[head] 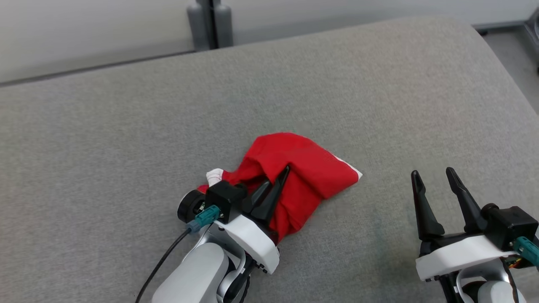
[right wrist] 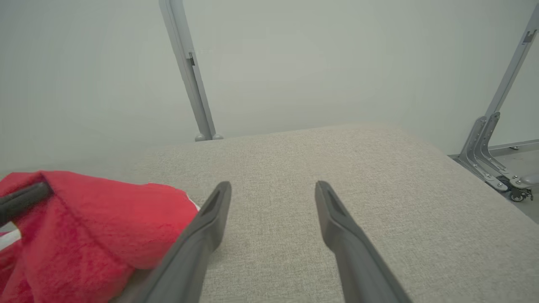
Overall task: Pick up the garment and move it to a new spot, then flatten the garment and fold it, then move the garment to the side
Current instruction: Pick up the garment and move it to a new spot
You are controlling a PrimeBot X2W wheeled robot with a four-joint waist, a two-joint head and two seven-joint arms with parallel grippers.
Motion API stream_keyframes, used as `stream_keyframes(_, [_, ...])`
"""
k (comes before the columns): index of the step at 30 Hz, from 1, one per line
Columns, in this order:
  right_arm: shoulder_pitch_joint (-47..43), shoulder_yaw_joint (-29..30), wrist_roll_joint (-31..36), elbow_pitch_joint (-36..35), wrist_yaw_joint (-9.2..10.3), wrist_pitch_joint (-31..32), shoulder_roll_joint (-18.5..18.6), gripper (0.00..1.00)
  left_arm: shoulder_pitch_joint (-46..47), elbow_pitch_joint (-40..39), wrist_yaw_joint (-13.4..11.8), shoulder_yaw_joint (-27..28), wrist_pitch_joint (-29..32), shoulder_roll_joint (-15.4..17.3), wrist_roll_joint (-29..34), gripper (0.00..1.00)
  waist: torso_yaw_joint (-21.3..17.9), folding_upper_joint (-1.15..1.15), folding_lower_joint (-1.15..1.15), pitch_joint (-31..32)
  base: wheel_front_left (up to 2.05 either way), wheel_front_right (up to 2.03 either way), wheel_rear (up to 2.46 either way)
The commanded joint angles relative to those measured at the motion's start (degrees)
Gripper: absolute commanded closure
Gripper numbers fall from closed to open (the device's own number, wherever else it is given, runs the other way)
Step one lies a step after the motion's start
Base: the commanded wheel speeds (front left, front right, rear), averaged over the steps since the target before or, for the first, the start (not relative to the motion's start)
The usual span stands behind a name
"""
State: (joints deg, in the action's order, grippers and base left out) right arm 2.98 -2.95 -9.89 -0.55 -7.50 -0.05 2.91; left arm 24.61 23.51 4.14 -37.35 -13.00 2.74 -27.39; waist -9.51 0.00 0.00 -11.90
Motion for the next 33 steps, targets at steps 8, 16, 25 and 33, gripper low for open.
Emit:
stream_keyframes(8, [2.09, -1.26, -1.08, 2.98, 0.02, -2.12, 0.08, 0.0, -0.18, 3.63, -0.74, -2.58, -2.03, 0.23, -0.98, 0.0, 1.13, 0.0, 0.0, -1.08, 0.0, 0.0, 0.0])
stream_keyframes(16, [0.58, -1.7, 1.06, 4.48, 0.02, -2.04, 0.33, 0.0, -5.88, -3.55, -2.29, 3.28, -2.12, 1.88, 0.78, 0.0, 7.2, 0.0, 0.0, 6.36, 0.0, 0.0, 0.0])
stream_keyframes(25, [-2.05, 0.58, 1.43, 3.46, 0.02, -1.64, 0.3, 0.0, -12.11, -9.31, -6.07, 16.7, -2.12, 6.98, 1.96, 0.0, 12.71, 0.0, 0.0, 9.53, 0.0, 0.0, 0.0])
stream_keyframes(33, [-3.54, 1.61, 1.63, 2.23, 0.02, -0.6, 0.32, 0.0, -17.2, -9.09, -5.28, 24.69, -2.13, 11.07, 1.6, 0.0, 14.25, 0.0, 0.0, 10.91, 0.0, 0.0, 0.0])
